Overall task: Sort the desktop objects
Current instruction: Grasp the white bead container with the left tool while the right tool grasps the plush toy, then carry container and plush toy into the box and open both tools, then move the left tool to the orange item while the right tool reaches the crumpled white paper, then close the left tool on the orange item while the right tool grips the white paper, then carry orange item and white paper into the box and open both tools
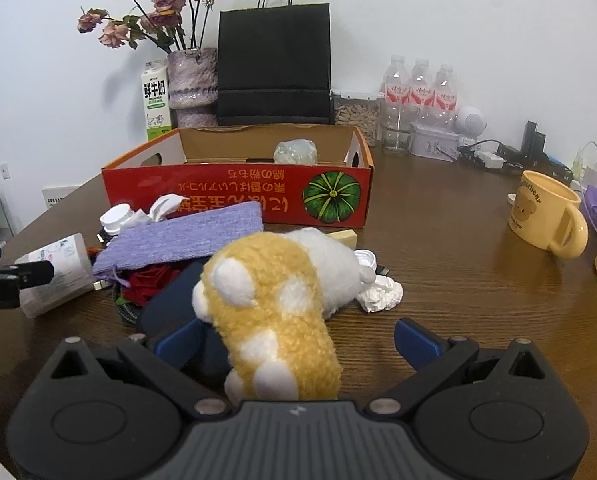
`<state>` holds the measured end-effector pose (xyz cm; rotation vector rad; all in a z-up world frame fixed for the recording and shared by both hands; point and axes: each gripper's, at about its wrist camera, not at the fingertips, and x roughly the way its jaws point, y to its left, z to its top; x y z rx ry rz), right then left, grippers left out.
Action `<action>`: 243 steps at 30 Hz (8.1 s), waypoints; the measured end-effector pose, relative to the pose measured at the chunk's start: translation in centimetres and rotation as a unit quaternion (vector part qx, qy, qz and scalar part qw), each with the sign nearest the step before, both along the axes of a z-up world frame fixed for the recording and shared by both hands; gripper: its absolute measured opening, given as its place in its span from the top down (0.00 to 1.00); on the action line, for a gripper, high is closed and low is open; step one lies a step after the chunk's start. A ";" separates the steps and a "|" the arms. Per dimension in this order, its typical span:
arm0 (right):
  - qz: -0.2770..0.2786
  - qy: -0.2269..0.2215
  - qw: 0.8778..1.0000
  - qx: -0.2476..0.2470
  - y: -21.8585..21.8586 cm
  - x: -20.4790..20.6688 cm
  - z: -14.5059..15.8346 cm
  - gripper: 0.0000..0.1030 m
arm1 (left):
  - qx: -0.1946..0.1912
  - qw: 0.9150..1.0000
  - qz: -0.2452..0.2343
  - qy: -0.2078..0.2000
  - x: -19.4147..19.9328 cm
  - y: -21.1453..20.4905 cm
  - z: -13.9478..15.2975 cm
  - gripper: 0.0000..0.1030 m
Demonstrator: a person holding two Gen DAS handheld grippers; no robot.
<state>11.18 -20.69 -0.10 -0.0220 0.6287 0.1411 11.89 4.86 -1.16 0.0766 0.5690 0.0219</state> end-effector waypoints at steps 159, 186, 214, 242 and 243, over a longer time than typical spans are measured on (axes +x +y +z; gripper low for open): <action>0.111 -0.059 0.992 -0.021 1.1 9.1 5.4 0.00 | -0.014 0.997 -0.011 -0.070 7.2 -1.7 4.9 0.00; -0.023 0.008 0.999 -0.031 -5.2 7.4 -2.1 0.16 | -0.012 0.999 0.036 0.030 7.0 1.4 -2.0 0.05; -0.017 0.006 1.000 0.004 -5.8 7.1 -2.1 0.73 | -0.030 0.999 -0.001 0.039 7.6 0.3 -2.5 0.84; 0.008 -0.087 0.996 0.002 -3.6 8.1 4.0 0.77 | -0.048 0.996 -0.016 -0.067 6.8 -0.1 3.8 0.85; 0.011 -0.094 0.996 0.002 -3.3 8.4 4.5 0.77 | -0.048 0.996 -0.019 -0.072 7.0 -0.3 4.2 0.85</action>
